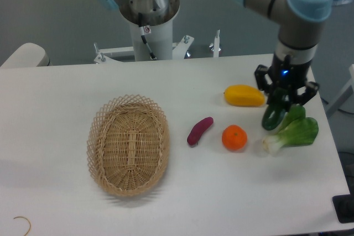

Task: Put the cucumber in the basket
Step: 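Carry the held cucumber over to the wicker basket, then lower the cucumber into the basket and open the gripper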

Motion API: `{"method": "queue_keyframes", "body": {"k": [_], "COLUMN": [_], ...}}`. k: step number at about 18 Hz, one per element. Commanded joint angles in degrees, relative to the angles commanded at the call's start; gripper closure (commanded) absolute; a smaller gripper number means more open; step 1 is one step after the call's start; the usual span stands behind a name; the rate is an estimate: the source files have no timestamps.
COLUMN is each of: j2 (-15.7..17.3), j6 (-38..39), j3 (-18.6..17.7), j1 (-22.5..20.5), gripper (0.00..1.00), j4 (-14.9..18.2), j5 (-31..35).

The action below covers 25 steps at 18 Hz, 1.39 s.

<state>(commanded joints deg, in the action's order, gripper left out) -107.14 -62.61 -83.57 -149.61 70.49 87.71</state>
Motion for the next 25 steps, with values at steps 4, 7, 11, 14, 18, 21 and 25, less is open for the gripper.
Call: {"method": "queue_keyframes", "body": {"k": [4, 7, 11, 14, 18, 21, 25], "j2": [3.1, 5.8, 7.8, 6.9, 2.2, 1.1, 1.4], "j6": [8.9, 15.7, 23.4, 30.2, 34.2, 31.8, 21.1], "j3": [-3.8, -7.8, -13.5, -14.9, -15.2, -16.8, -19.8], "j1": [6.5, 11.2, 16.6, 21.2, 25.8, 27.4, 27.4], "gripper": [0.72, 0.72, 0.72, 0.72, 0.72, 0.72, 0.72], "j4": [-0.2, -0.3, -0.7, -1.5, -7.3, -13.1, -14.0], "j5": [0.0, -0.1, -0.6, -0.4, -0.3, 0.2, 0.4]}}
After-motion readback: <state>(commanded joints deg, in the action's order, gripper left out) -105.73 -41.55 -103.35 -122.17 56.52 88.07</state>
